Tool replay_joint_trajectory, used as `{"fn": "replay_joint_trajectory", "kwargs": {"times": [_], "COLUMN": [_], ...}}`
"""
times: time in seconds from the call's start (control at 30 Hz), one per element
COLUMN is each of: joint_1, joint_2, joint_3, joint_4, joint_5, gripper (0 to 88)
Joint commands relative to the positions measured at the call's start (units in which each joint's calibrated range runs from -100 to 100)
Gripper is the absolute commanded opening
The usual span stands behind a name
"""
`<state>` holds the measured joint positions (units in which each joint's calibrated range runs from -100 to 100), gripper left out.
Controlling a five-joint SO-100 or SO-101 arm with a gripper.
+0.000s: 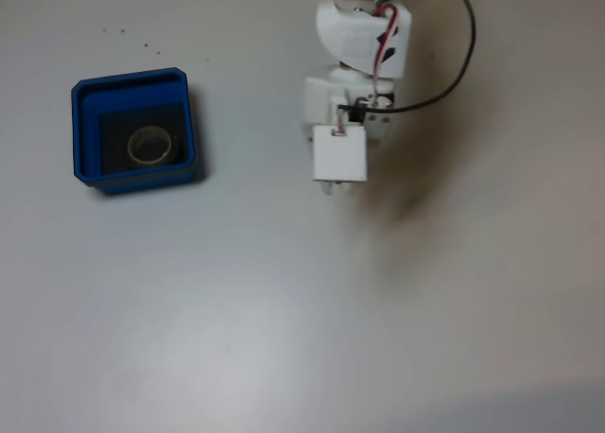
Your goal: Pick the black tape roll and drop it in the blue box
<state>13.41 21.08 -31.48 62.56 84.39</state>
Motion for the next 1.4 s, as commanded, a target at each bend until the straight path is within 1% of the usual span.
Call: {"fn": "replay_joint_trajectory", "kwargs": {"times": [0.0, 0.3, 0.6, 0.83, 1.37], "joint_1": [-2.2, -3.4, -5.6, -5.6, -5.6], "joint_2": [-4.7, -6.0, -19.7, -29.8, -52.8], "joint_3": [-3.0, 0.5, 7.8, 19.1, 51.1], "joint_4": [-0.9, -0.9, -0.9, -0.9, -0.9], "joint_5": [0.2, 0.2, 0.2, 0.2, 0.2], "gripper": [1.2, 1.2, 1.2, 1.2, 1.2]}}
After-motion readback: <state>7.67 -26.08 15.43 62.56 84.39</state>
